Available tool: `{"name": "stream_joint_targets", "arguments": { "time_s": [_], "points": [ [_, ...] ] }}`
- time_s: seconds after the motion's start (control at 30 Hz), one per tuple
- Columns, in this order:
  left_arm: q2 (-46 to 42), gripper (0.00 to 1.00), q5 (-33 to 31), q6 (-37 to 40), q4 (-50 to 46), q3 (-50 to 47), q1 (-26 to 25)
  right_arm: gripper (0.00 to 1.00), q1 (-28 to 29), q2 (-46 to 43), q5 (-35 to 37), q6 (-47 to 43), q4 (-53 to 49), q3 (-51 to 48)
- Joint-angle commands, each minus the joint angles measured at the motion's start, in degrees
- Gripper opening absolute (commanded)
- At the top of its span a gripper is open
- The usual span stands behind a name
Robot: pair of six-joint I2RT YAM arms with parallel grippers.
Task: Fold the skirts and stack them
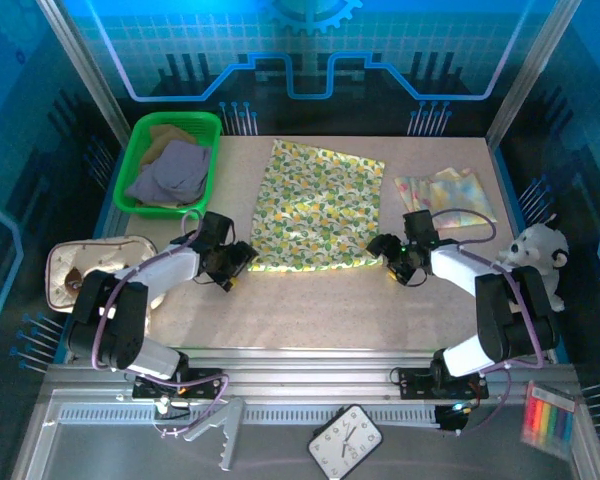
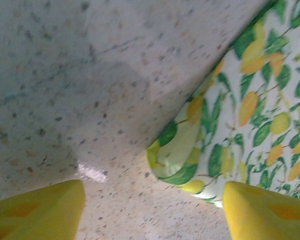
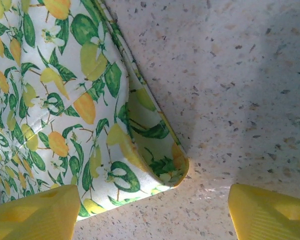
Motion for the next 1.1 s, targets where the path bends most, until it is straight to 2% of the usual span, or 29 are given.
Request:
{"name": "stream_joint_targets", "arguments": {
  "time_s": [0.0, 0.23, 0.4, 0.5, 0.6, 0.67, 0.7, 0.77, 0.83, 0.87, 0.97, 1.07],
  "points": [
    [1.54, 0.69, 3.56, -1.18, 3.99, 0.87, -0.43, 0.77, -0.52, 1.42, -2.07, 1.71, 5.08, -0.55],
    [6.78, 0.58, 4.33, -1.48, 6.77, 3.3, -1.94, 0.69, -0.11, 2.07, -3.67, 2.36, 10.72, -1.65],
    [8.27, 0.43, 3.63, -2.2, 6.93, 3.75, -2.22, 0.57, 0.02, 1.83, -1.64, 2.17, 9.88, -2.47],
    [7.58, 0.4, 2.65, -2.27, 6.31, 2.9, -2.31, 0.49, -0.03, 1.28, -0.14, 2.15, 9.73, -3.91],
    [7.44, 0.42, 2.54, -2.38, 5.97, 1.82, -2.31, 0.44, -0.05, 1.86, -0.25, 2.01, 9.2, -4.37],
    [7.54, 0.53, 2.68, -2.42, 6.11, 1.22, -2.31, 0.45, 0.04, 2.37, -0.38, 2.29, 8.77, -4.69],
    [7.65, 0.55, 2.67, -2.41, 6.11, 1.03, -2.29, 0.45, 0.13, 2.5, -0.5, 2.56, 9.04, -4.87],
    [7.75, 0.54, 2.63, -2.22, 6.11, 0.88, -2.31, 0.45, 0.18, 2.68, -1.11, 3.05, 10.17, -5.37],
    [7.66, 0.43, 2.47, -2.12, 6.54, 0.93, -2.31, 0.41, 0.45, 2.68, -1.53, 2.97, 11.41, -5.51],
    [7.77, 0.37, 2.54, -2.06, 6.83, 0.98, -2.31, 0.36, 0.52, 2.62, -1.7, 2.76, 12.1, -5.47],
    [7.32, 0.19, 2.6, -1.81, 6.42, 1.88, -2.3, 0.18, 0.48, 1.63, -2.19, 1.58, 13.18, -4.94],
    [4.01, 0.06, 1.28, -1.56, 4.85, 1.7, -2.37, 0.01, 0.5, -1.47, -1.19, 0.13, 10.82, -4.61]
  ]
}}
